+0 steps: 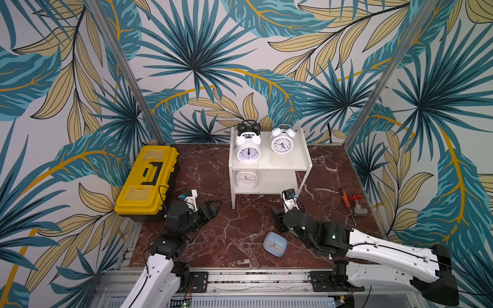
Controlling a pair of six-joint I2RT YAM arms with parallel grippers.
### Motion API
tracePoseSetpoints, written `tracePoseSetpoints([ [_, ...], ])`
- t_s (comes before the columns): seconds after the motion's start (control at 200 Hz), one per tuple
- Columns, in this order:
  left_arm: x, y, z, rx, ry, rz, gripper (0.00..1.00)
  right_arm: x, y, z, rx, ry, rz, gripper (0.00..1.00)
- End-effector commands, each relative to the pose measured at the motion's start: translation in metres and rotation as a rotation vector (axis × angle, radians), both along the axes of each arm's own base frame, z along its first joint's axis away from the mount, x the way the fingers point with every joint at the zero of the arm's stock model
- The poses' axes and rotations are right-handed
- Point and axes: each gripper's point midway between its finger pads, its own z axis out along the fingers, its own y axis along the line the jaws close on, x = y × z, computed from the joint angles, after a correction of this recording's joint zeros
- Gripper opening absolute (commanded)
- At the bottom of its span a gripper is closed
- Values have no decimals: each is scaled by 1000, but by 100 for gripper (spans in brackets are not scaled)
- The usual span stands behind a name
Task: Place the alarm clocks on the shelf by style
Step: Place the alarm on the shelf, then pick up the alarm from the center of the board.
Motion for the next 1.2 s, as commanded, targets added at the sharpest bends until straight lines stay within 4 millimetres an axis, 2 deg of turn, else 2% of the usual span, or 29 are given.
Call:
tracePoseSetpoints([
  [0.0, -9, -8, -23, 45, 43, -47, 87, -14, -27, -35, -86, 101, -72, 57],
  [0.095, -18, -11, -38, 111, 79, -51, 100, -19, -29, -42, -99, 137, -68, 57],
  [0.195, -27, -17, -51, 169, 112, -61, 100, -25, -29, -43, -88, 159, -46, 60],
  [0.21, -32, -16, -59, 189, 143, -62, 100, -25, -30, -43, -88, 161, -45, 60],
  [0.265, -38, -15, -67, 231, 171, -65, 100, -31, -29, -47, -91, 188, -15, 63],
  [0.401, -41, -14, -73, 280, 186, -67, 100, -54, -13, -62, -56, 308, 117, 67],
  [0.471, -39, -14, -66, 283, 153, -71, 100, -67, -4, -70, -22, 374, 184, 68],
  [0.621, -27, -19, -47, 243, 63, -53, 100, -82, -7, -83, -4, 435, 226, 71],
  [0.646, -22, -22, -37, 222, 24, -49, 100, -83, -8, -84, -2, 435, 229, 71],
  [0.831, -15, -30, -13, 172, -53, -65, 100, -85, -15, -84, 11, 410, 252, 79],
  [0.912, -16, -39, -2, 129, -94, -106, 100, -86, -12, -89, 7, 429, 272, 80],
  [0.987, -18, -46, 9, 85, -132, -134, 100, -79, -17, -97, -40, 424, 228, 80],
  [1.197, -20, -41, 15, 64, -147, -108, 100, -75, -3, -111, -32, 471, 258, 79],
])
